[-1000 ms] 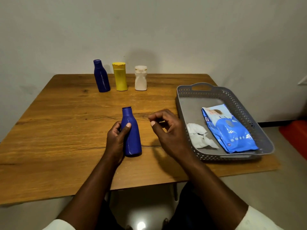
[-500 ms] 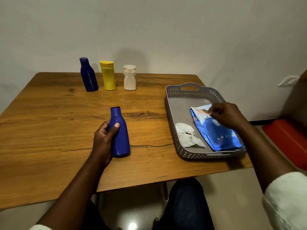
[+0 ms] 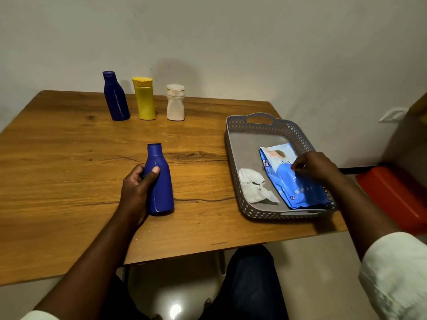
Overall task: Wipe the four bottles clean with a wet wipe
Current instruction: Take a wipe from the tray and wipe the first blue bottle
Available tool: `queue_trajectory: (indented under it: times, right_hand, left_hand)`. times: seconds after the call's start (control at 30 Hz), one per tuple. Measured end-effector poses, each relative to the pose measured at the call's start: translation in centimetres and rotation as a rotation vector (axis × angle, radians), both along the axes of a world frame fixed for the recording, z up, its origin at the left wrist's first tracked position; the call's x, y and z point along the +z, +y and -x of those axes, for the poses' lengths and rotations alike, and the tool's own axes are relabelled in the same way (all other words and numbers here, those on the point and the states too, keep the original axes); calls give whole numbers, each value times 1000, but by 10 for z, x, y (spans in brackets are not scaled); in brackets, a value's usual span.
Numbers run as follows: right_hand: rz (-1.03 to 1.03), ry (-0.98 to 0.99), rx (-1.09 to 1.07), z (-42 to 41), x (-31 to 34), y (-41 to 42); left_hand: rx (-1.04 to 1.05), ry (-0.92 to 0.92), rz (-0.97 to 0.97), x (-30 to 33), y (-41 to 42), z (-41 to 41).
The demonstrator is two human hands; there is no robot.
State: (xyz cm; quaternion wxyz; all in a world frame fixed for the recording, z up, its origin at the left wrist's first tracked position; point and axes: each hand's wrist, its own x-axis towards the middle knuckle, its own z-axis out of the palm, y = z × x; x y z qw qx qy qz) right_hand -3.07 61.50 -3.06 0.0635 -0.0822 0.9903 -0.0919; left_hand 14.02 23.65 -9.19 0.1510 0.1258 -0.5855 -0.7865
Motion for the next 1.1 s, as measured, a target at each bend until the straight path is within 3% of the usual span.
queue_trajectory:
  times: [0.33, 0.67, 0.9, 1.1]
  right_hand:
    - [-61, -35, 33, 6, -3, 0]
    - [-191, -117, 72, 10, -5, -12]
    - [16, -79, 13, 8, 0, 0]
    - [305, -77, -47, 3, 7, 13]
  left_hand:
    - [-10, -10, -29, 4, 4, 2]
    - [-202, 68, -98, 43, 76, 37]
    - [-414, 70, -76, 60, 131, 53]
    - [-398, 19, -120, 56, 140, 57]
